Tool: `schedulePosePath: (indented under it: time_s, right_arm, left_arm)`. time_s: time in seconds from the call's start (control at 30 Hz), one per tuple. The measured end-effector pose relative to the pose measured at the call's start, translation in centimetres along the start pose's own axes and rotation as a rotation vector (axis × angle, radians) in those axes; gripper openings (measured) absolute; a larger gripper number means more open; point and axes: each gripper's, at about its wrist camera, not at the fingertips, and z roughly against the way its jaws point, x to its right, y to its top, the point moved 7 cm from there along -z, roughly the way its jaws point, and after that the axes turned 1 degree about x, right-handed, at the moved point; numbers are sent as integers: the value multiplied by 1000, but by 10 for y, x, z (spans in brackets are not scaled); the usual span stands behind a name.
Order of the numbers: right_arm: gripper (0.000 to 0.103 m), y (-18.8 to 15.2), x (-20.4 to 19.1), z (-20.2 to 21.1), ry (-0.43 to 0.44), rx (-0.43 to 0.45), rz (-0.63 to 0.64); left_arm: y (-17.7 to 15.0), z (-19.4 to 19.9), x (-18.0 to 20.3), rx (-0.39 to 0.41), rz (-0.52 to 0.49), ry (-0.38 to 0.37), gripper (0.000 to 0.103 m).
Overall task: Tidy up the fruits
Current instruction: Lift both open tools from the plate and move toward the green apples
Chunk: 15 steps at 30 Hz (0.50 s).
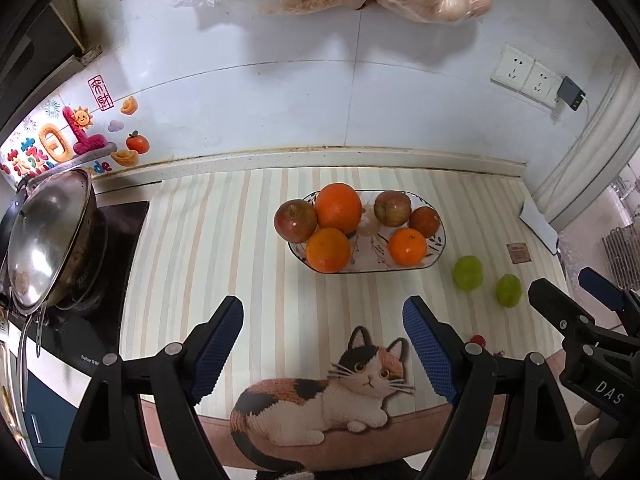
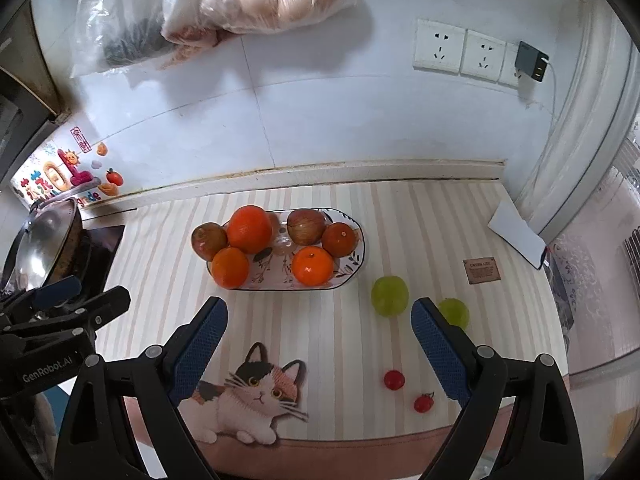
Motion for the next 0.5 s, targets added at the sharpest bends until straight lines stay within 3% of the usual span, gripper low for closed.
schedulePosePath:
  time_s: [0.3,0.5]
  right_arm:
    - [95,-18,-9,26,17,26,-45]
    - [95,-17,4,26,97,39,-183]
  left_arm:
    - [-15,16,-5,19,-4,-27,82]
    - [-13,9,-7,10,-13,-35,82]
